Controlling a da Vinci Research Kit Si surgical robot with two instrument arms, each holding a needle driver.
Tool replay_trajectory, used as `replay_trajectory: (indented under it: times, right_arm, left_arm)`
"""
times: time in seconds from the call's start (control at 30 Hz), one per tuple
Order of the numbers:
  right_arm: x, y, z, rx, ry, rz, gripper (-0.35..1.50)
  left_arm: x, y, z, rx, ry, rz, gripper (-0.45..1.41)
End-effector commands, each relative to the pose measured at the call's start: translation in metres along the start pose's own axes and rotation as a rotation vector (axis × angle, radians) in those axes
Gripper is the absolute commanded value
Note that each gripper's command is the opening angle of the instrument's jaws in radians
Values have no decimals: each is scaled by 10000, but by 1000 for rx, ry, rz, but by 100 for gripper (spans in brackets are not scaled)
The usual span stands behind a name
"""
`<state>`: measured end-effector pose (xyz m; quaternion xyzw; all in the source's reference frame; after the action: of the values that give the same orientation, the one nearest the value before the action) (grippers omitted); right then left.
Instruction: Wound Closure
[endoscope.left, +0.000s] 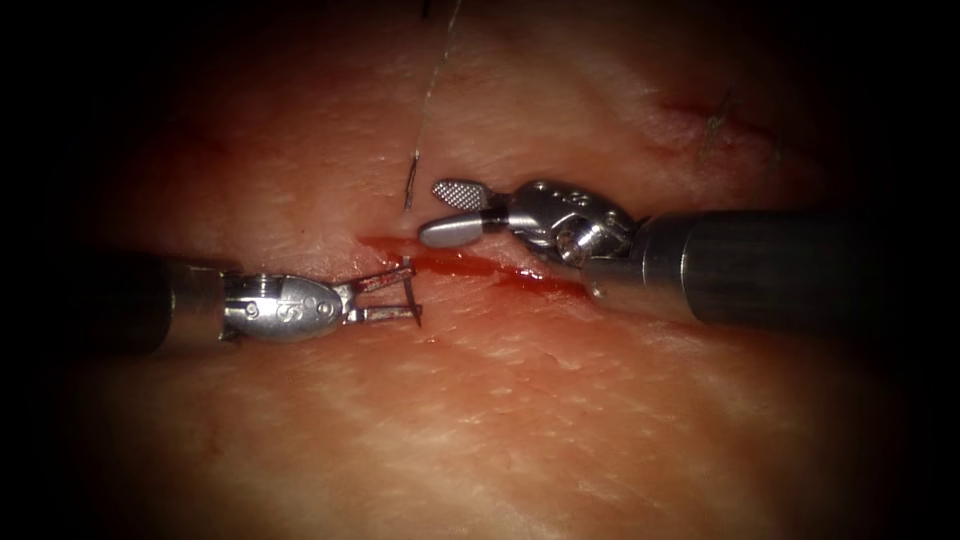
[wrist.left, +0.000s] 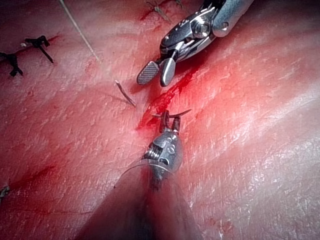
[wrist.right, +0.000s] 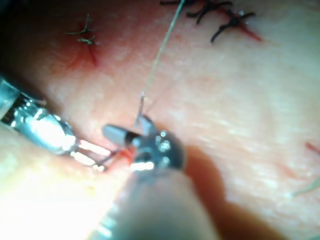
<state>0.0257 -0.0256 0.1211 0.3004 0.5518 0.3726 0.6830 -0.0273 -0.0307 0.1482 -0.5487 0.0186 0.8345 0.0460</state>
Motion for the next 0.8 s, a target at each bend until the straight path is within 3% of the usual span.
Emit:
replay_trajectory:
  times: [0.03,0.1,0.37,0.57,0.8]
  right_arm:
    - [-3,3,6,2,0,1,118]
    - [-3,3,5,3,0,2,118]
    - [-4,4,0,7,-2,1,118]
    - [-4,3,-4,11,-1,-11,133]
    - [-7,-1,-11,22,7,-18,125]
  left_arm:
    - [-3,7,6,-8,-2,5,-17]
    - [-2,9,4,-19,-12,5,-45]
    - [12,23,0,-79,-54,2,-45]
    - [21,21,-5,-131,-27,-11,-45]
    - [41,19,-24,-206,8,-104,-45]
